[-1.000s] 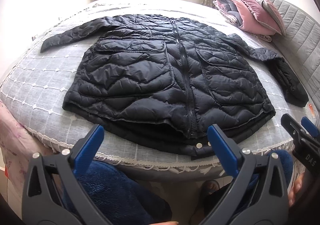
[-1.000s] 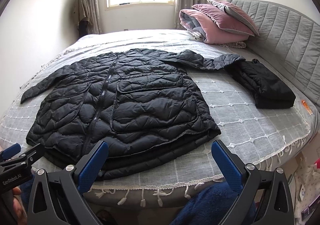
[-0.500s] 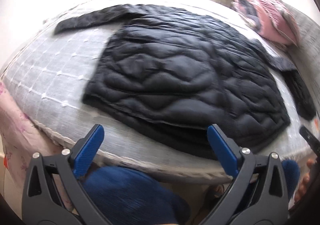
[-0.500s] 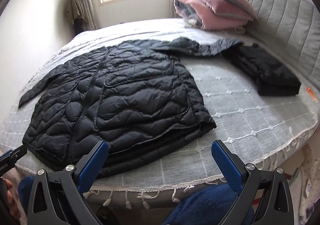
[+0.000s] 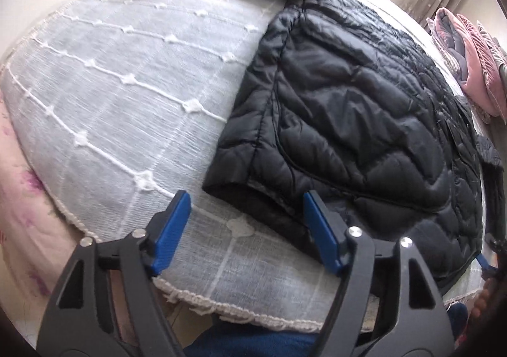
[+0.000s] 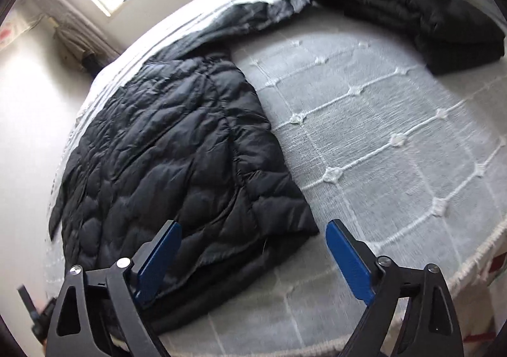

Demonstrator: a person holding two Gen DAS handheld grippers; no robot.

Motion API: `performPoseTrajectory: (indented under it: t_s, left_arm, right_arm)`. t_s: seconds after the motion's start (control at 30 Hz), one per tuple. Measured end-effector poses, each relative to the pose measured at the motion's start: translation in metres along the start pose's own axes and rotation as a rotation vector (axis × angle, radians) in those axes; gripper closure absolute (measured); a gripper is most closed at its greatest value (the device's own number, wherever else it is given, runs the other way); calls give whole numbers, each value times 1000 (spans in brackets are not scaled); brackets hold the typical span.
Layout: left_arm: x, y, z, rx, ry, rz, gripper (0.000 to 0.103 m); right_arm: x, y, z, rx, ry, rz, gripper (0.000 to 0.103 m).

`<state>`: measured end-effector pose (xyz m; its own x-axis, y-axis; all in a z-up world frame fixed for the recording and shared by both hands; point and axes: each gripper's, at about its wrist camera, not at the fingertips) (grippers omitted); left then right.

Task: Fold large clothes

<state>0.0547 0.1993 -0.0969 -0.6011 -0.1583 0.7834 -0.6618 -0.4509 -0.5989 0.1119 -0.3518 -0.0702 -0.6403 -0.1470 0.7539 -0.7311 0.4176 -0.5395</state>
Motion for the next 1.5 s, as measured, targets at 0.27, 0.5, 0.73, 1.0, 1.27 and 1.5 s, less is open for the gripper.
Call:
performPoseTrajectory:
  t_s: [0.27, 0.5, 0.73, 1.0, 1.27, 1.5]
  left_arm:
    - [-17, -7, 23, -20, 52, -5, 95]
    - [-17, -6, 32, -30, 87, -2, 96]
    - [-2, -3, 14, -6, 96, 19, 96]
    - [29, -9, -1, 43, 99, 78, 79]
    - [34, -54, 45, -34, 62, 195, 43]
    - [-13, -102, 160, -67, 205, 179, 20]
  right_arm:
    - [-36, -2, 7, -24, -15, -88, 92]
    - [-13, -25, 17, -60, 9, 4, 97]
    - [-11, -7, 11, -12, 44, -8, 97]
    - [-10, -21, 21, -44, 16, 47, 87]
    - [-2, -79, 45, -111, 19, 186, 38]
    - [-53, -155, 63, -243, -64, 273, 39]
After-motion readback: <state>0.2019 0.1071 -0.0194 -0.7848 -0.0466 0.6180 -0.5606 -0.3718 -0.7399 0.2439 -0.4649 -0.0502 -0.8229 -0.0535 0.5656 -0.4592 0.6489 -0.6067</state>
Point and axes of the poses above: each gripper's, at about its wrist camera, not at the fingertips, and x roughly against the way its jaws point, z to its right, y to its underside, and after that the axes turned 14 degrees about z, right-handed
